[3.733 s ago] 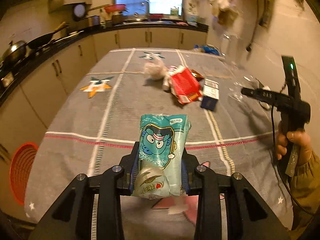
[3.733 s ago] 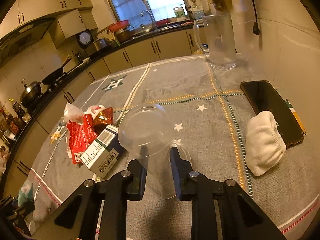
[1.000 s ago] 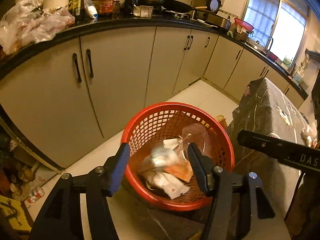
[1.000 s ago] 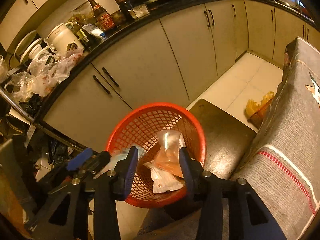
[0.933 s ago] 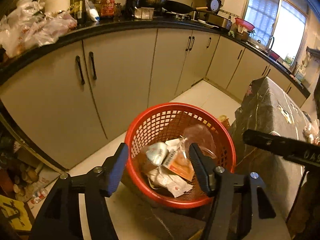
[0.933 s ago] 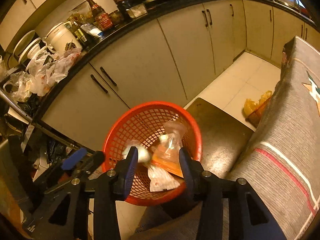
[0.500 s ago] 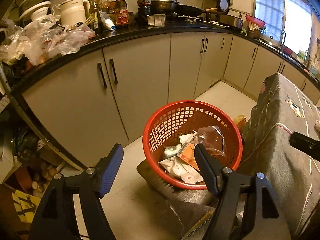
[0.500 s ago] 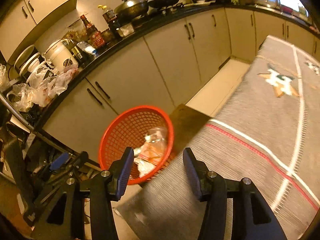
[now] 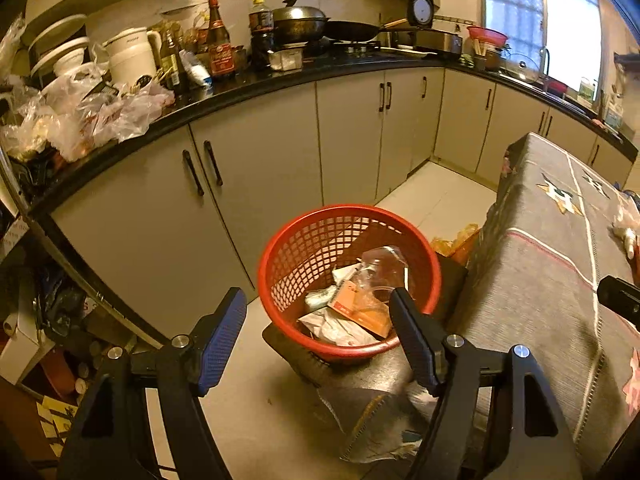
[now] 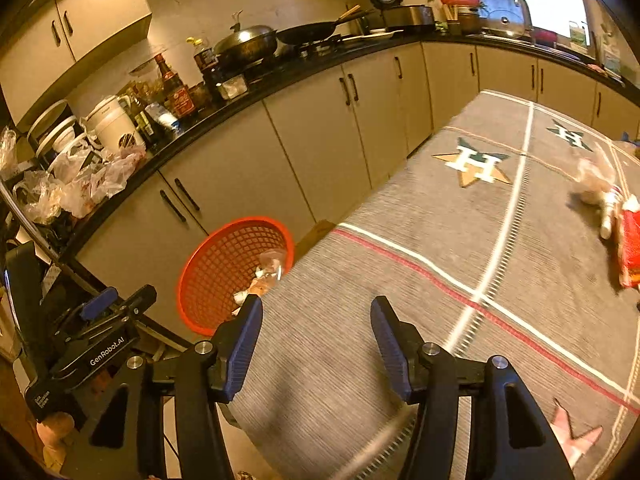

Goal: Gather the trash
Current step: 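Return both tools to the table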

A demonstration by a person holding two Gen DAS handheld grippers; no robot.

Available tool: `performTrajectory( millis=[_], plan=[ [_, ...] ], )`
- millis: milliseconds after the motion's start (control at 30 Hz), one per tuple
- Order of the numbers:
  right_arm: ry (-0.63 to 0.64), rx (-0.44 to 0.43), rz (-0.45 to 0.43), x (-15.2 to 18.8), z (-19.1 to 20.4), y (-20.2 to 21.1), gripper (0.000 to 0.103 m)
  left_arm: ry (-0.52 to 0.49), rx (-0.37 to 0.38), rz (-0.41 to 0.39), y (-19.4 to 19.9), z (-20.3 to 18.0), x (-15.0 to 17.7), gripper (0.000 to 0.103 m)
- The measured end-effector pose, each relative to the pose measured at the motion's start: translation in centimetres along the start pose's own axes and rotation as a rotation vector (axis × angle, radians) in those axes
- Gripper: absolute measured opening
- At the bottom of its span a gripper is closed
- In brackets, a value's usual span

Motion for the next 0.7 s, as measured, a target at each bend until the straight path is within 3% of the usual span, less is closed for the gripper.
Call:
performTrajectory(
  millis=[433, 700],
  plan=[
    [-0.075, 0.036, -0.036, 2.6, -4.9, 4.2, 0.064, -0.075, 0.011, -0.026, 2.9, -3.4, 0.9, 0.075],
    [-0.146, 0.093, -0.064, 4.5, -9.9, 7.4, 0.064, -0.135, 0.069, -0.025, 3.9, -6.5, 1.3, 0.075]
  ],
)
Point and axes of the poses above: each gripper's, at about its wrist camera, not at the fingertips, and y roughly against the way its jaws point, z to its left, x to its underside, the point moved 1 cm from there along -y, roughly the way its jaws point, and after that the axes turned 1 degree about y, right-handed, at the moved point
